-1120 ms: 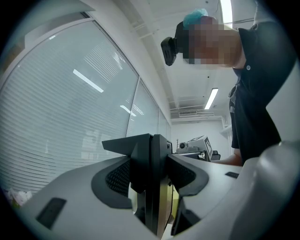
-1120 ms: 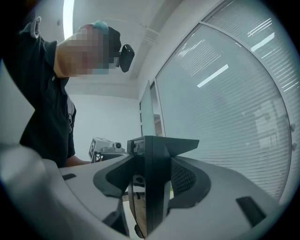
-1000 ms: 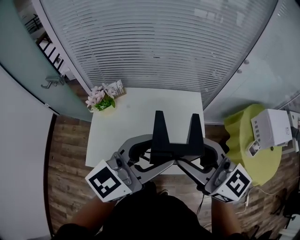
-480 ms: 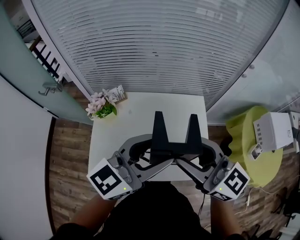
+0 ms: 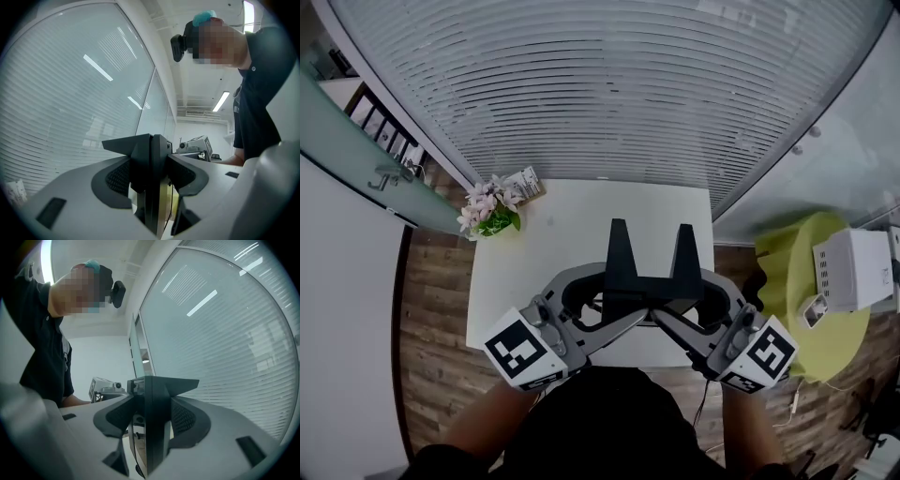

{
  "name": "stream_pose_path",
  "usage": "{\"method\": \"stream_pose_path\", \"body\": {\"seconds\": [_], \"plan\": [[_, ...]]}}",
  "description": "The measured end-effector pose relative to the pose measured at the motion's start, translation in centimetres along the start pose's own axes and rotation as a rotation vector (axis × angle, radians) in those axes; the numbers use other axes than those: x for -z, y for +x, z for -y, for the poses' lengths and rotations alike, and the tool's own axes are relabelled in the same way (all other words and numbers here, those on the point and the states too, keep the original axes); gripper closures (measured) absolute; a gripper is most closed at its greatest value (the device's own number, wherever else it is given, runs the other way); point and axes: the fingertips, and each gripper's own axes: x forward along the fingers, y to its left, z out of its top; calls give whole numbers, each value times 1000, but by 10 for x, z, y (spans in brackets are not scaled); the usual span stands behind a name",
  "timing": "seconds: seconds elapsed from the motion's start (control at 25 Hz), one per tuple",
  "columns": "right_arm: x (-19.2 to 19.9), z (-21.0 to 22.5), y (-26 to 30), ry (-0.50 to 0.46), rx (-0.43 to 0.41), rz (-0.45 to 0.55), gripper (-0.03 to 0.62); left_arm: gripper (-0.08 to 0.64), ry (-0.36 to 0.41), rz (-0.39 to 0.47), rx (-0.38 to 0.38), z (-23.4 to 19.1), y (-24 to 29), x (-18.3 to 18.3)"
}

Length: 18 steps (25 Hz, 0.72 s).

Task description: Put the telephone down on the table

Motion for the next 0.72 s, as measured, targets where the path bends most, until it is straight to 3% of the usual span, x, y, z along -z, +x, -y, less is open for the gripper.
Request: {"method": "stream_pose_path", "body": {"seconds": [0.72], "plan": [[131,61,-33,279,30,-200,350,327,-256,-171,10,-18,47,136]]}}
